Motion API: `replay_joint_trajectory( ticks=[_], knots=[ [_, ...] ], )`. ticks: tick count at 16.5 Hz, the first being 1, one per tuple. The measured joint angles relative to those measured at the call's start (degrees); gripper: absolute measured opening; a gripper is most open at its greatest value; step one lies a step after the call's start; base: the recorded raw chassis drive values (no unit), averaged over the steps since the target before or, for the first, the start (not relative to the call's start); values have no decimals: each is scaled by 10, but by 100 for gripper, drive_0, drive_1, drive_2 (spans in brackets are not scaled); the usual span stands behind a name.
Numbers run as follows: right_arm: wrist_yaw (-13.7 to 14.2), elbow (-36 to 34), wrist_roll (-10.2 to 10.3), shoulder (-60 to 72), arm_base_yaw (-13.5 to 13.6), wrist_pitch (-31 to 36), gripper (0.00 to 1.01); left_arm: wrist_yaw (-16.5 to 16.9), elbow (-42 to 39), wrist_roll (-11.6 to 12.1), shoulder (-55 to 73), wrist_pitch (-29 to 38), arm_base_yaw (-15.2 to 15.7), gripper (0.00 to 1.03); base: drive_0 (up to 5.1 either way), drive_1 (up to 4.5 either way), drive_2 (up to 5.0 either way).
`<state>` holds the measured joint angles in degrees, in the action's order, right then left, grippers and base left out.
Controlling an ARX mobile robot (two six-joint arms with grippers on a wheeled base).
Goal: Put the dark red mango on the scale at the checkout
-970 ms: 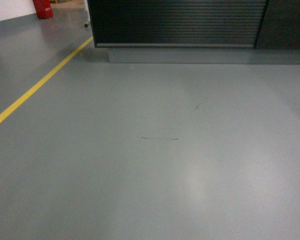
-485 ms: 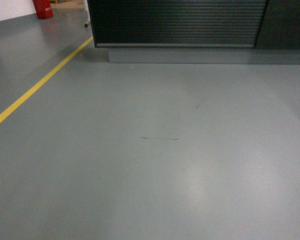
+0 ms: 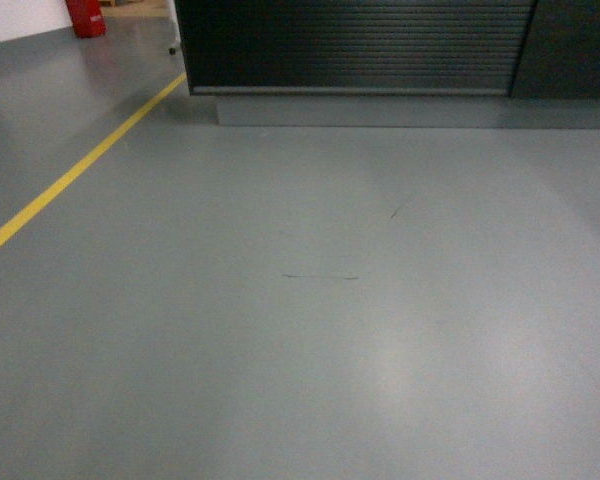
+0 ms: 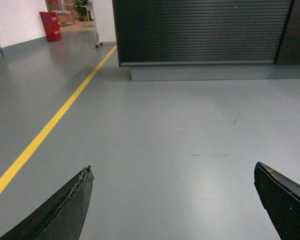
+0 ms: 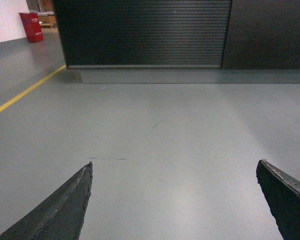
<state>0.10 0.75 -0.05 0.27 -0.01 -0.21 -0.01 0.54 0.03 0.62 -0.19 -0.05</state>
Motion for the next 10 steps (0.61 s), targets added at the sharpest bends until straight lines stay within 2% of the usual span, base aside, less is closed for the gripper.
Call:
replay_joint_trajectory(
  ticks=[10],
  knots=[
    [0,0,0,0,0,0,98,0,0,0,0,0,0,98,0,0,0]
  ],
)
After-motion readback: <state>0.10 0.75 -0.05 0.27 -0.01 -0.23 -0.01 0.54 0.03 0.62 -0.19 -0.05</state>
